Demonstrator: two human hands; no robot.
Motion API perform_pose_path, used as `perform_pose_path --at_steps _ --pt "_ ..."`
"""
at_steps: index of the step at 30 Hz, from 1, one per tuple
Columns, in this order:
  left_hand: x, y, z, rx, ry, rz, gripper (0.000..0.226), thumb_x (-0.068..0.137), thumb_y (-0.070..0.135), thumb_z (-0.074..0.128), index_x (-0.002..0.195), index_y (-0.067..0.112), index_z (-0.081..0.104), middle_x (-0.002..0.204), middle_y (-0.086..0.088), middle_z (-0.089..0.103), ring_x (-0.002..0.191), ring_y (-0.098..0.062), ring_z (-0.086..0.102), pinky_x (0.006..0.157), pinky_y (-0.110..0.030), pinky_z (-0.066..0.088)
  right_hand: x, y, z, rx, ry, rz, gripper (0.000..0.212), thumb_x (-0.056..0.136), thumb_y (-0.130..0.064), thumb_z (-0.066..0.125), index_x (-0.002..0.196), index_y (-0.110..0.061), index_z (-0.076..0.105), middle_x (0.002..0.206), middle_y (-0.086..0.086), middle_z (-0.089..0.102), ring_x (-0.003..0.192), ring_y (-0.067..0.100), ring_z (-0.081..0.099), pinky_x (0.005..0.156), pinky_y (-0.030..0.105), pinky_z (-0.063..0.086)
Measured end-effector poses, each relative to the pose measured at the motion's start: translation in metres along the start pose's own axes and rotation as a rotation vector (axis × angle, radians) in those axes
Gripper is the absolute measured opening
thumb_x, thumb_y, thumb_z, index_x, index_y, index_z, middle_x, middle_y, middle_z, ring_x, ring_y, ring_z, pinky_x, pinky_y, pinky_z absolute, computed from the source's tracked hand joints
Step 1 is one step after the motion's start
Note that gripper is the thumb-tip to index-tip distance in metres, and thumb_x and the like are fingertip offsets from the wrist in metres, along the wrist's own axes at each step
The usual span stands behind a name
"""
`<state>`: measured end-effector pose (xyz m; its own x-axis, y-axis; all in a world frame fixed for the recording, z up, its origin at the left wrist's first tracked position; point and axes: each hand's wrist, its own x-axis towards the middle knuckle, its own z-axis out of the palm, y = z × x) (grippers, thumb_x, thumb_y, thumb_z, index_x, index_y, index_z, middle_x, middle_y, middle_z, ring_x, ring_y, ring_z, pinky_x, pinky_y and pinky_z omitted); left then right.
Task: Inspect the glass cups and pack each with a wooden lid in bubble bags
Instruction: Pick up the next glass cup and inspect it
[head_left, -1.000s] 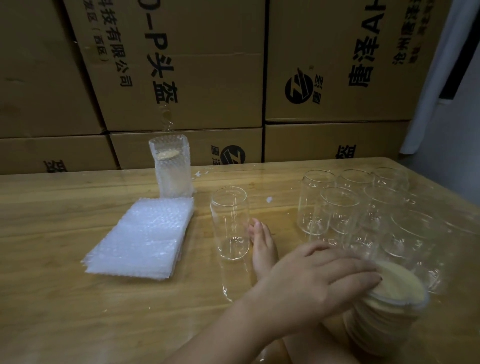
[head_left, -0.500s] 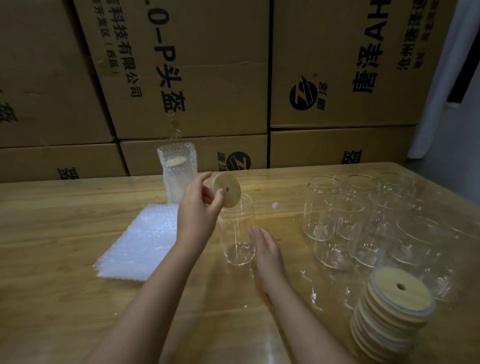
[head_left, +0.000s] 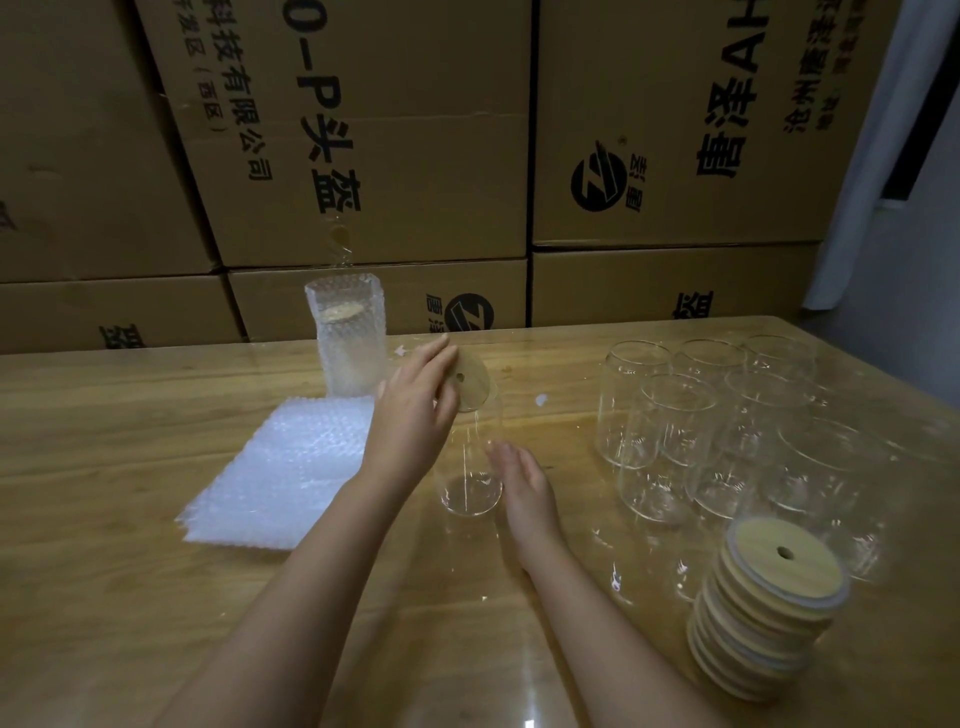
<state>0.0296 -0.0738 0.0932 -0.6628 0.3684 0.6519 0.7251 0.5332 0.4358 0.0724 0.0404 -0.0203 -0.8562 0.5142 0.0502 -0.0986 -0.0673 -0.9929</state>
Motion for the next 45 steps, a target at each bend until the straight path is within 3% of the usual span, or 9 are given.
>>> perform_pose_path --at_steps 4,8,14,19,25,33,36,41,45 --pt "-0.004 -0.003 0.001 0.038 -0.037 -0.025 0.04 0.096 0.032 0.054 0.131 0.012 0.057 0.135 0.003 0.055 0.127 -0.015 0.047 0.105 -0.04 0.037 -0.002 -0.002 -0.001 0.011 0.012 0.005 0.024 0.096 -0.046 0.047 0.103 -0.031 0.064 0.106 -0.015 0.07 0.105 0.003 0.062 0.091 0.026 0.044" --pt "-0.01 -0.003 0.006 -0.093 -0.019 -0.071 0.039 0.094 0.034 0.058 0.127 0.012 0.06 0.129 0.004 0.058 0.122 -0.012 0.05 0.104 -0.038 0.039 -0.004 -0.005 0.0 0.035 0.028 0.014 0.022 0.096 -0.044 0.048 0.102 -0.03 0.064 0.103 -0.016 0.071 0.102 -0.002 0.063 0.08 0.016 0.043" --pt "-0.01 -0.007 0.002 -0.109 0.017 -0.11 0.035 0.091 0.034 0.061 0.12 0.014 0.065 0.121 0.005 0.063 0.113 -0.011 0.056 0.09 -0.022 0.041 -0.003 -0.002 0.0 -0.024 0.006 -0.015 0.03 0.096 -0.046 0.047 0.111 -0.027 0.063 0.11 -0.011 0.068 0.106 0.006 0.061 0.095 0.029 0.044" --pt "-0.002 -0.002 0.001 0.05 -0.046 -0.171 0.071 0.07 0.071 0.061 0.117 0.017 0.062 0.112 0.01 0.061 0.103 -0.007 0.057 0.075 -0.024 0.044 -0.004 -0.005 -0.002 -0.02 -0.026 -0.033 0.035 0.091 -0.051 0.053 0.114 -0.026 0.059 0.114 -0.011 0.065 0.109 0.008 0.059 0.089 0.025 0.043" --pt "0.0 -0.004 0.007 -0.184 -0.017 -0.253 0.06 0.071 0.054 0.076 0.113 0.014 0.062 0.107 0.009 0.061 0.104 -0.009 0.057 0.086 -0.025 0.048 -0.008 -0.004 0.004 -0.154 -0.171 -0.071 0.08 0.081 -0.027 0.075 0.145 -0.022 0.028 0.137 -0.016 0.039 0.127 -0.003 0.033 0.098 0.018 0.031" --pt "0.001 -0.02 0.005 -0.535 -0.182 -0.266 0.043 0.076 0.038 0.078 0.115 0.03 0.063 0.116 0.015 0.062 0.106 -0.006 0.06 0.089 -0.022 0.05 -0.007 0.0 0.001 -0.202 -0.18 -0.079 0.091 0.078 -0.03 0.078 0.148 -0.026 0.02 0.15 -0.012 0.035 0.137 0.001 0.031 0.102 0.018 0.031" --pt "-0.005 -0.019 0.016 -0.703 -0.148 -0.339 0.031 0.076 0.042 0.068 0.107 0.041 0.062 0.105 0.023 0.065 0.097 -0.001 0.062 0.08 -0.015 0.05 -0.007 0.0 0.001 -0.21 -0.172 -0.086 0.09 0.077 -0.031 0.078 0.148 -0.027 0.022 0.147 -0.014 0.037 0.134 -0.001 0.032 0.101 0.018 0.031" --pt "-0.012 -0.012 0.046 -0.905 0.12 -0.483 0.035 0.095 0.048 0.03 0.111 0.04 0.06 0.116 0.012 0.063 0.111 -0.005 0.059 0.093 -0.023 0.045 -0.006 0.002 0.003 -0.223 -0.16 -0.126 0.08 0.081 -0.029 0.074 0.145 -0.027 0.026 0.138 -0.016 0.041 0.129 -0.002 0.036 0.096 0.013 0.033" --pt "-0.022 -0.016 0.06 -0.928 0.19 -0.598 0.051 0.102 0.049 0.019 0.112 0.028 0.065 0.111 0.001 0.069 0.108 -0.012 0.064 0.099 -0.035 0.047 -0.005 -0.002 0.0 -0.031 -0.178 -0.038 0.063 0.083 -0.055 0.051 0.139 -0.031 0.039 0.141 -0.015 0.045 0.125 -0.005 0.042 0.099 0.013 0.035"
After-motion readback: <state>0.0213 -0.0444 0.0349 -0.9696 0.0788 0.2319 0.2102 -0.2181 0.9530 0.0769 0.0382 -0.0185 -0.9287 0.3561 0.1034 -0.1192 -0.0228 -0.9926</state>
